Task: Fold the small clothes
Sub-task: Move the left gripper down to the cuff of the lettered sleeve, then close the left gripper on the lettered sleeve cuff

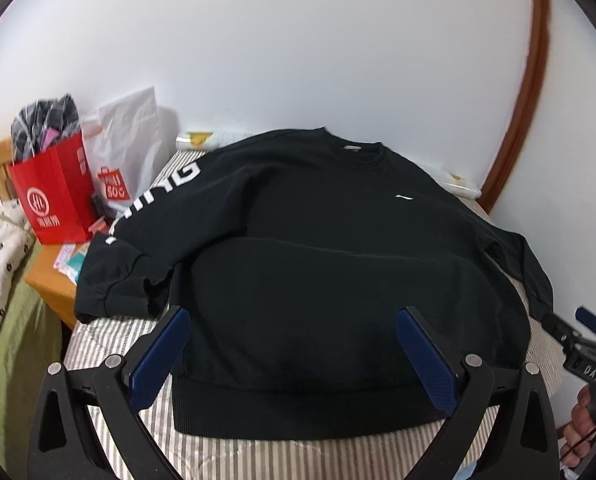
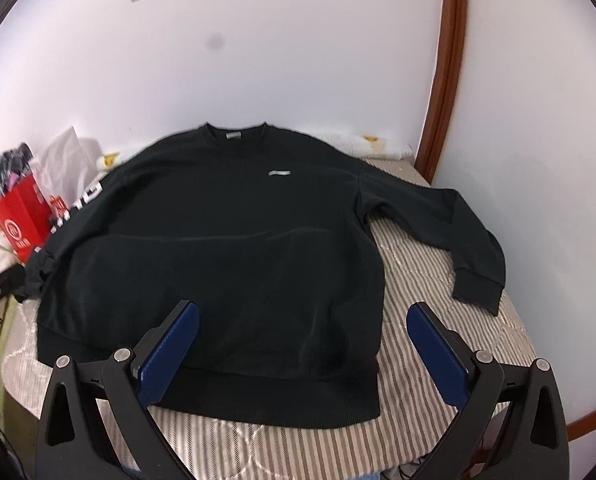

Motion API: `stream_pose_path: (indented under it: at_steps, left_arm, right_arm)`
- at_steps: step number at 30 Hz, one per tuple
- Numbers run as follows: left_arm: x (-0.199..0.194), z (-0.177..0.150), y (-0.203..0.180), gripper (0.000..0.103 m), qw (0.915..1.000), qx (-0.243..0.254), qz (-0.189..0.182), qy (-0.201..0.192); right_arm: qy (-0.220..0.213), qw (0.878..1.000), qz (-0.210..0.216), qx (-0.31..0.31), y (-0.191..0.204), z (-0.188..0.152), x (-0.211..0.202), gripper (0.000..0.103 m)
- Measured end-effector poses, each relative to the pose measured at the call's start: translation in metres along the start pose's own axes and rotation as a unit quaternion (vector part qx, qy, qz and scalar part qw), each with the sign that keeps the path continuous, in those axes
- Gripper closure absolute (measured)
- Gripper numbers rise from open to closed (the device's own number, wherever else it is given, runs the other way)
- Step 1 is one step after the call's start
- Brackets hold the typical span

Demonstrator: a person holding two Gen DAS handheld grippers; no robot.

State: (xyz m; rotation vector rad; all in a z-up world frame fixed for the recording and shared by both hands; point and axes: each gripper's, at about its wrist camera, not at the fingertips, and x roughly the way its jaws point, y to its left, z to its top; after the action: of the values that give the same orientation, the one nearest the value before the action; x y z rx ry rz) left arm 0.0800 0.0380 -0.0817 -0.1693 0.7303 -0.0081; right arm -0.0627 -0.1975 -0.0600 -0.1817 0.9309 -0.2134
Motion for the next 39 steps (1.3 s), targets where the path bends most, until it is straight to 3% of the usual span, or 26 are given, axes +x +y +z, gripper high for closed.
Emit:
stream_pose_path:
  at_steps: [5, 9, 13, 28, 35, 38, 39]
  left_arm:
    - [0.032, -0.005, 0.032, 0.001, 0.9987, -0.022, 0.037, 0.026]
    - [0.058, -0.010, 0.061, 0.009, 0.9950, -0.043, 0.070, 0.056]
    - [0.077, -0.012, 0.085, 0.022, 0.9921, -0.064, 0.080, 0.073]
    - [0.134, 0.005, 0.118, 0.050, 0.9864, -0.056, 0.120, 0.098]
    - [0.138, 0.009, 0.123, 0.069, 0.9850, -0.057, 0.128, 0.100]
    - [0.137, 0.011, 0.124, 0.087, 0.9866, -0.067, 0.103, 0.108]
    - [0.137, 0.012, 0.123, 0.097, 0.9874, -0.071, 0.088, 0.111]
  right_arm:
    - [0.020, 1.000, -0.014, 0.000, 0.002, -0.003, 0.036, 0.001]
    - [0.029, 0.999, -0.007, 0.018, 0.000, -0.002, 0.059, 0.001]
    - [0.035, 0.999, 0.017, 0.026, 0.004, 0.001, 0.075, 0.001]
    - [0.060, 0.998, 0.034, 0.003, 0.039, 0.016, 0.121, 0.001]
    - [0.071, 0.997, 0.030, 0.002, 0.042, 0.022, 0.135, 0.001]
    - [0.075, 0.997, 0.035, 0.007, 0.040, 0.023, 0.138, 0.001]
    - [0.075, 0.996, 0.037, 0.008, 0.040, 0.023, 0.138, 0.001]
